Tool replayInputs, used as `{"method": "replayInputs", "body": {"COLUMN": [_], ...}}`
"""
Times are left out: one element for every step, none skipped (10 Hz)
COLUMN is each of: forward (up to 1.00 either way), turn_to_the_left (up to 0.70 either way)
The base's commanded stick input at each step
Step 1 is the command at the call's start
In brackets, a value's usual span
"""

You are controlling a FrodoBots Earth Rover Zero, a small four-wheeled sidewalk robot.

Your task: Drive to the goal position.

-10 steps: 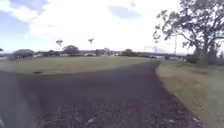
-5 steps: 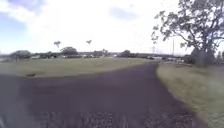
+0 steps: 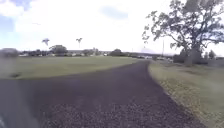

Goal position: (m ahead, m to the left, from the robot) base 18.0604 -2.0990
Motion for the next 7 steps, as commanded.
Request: {"method": "replayInputs", "body": {"forward": [0.50, 0.50, 0.50, 0.50, 0.50, 0.50, 0.50], "turn_to_the_left": [-0.50, -0.50, -0.24, 0.00, 0.00, 0.00, 0.00]}}
